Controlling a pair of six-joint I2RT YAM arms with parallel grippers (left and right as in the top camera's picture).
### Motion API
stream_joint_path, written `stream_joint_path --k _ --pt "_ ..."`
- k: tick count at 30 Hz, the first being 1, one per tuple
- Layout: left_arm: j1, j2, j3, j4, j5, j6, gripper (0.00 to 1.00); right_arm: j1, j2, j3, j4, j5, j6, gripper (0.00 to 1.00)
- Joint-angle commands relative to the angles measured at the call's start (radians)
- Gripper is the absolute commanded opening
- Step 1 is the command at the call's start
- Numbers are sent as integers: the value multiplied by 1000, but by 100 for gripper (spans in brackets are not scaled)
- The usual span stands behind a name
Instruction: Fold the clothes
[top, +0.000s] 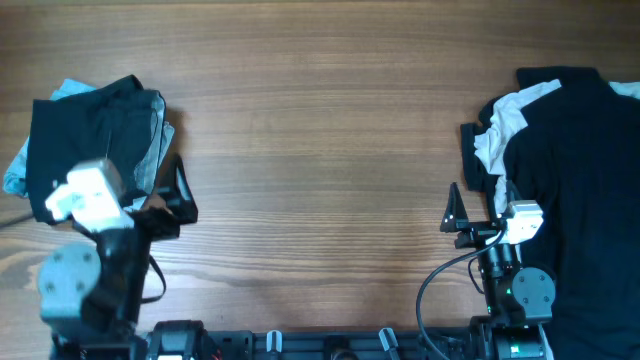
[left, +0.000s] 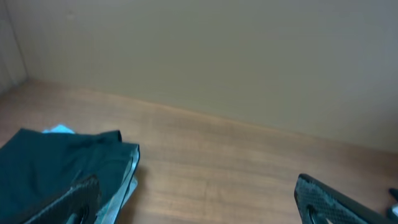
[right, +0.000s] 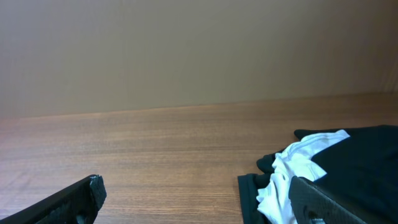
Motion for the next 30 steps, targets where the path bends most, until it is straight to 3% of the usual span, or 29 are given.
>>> stream_joint_path --k 1,5,9,17,30 --pt "9 -135 -182 116 18 -5 100 -5 -8 -3 5 -19 11 100" --pt "10 -304 -457 349 27 -12 100 -5 -8 -3 5 -19 11 100" --pt "16 -472 -637 388 22 -55 100 -5 -8 -3 5 -19 11 100" --pt "15 -475 -851 497 36 -56 100 -5 -8 -3 5 -19 11 100" --pt "16 -472 -848 495 38 -55 100 -5 -8 -3 5 -19 11 100"
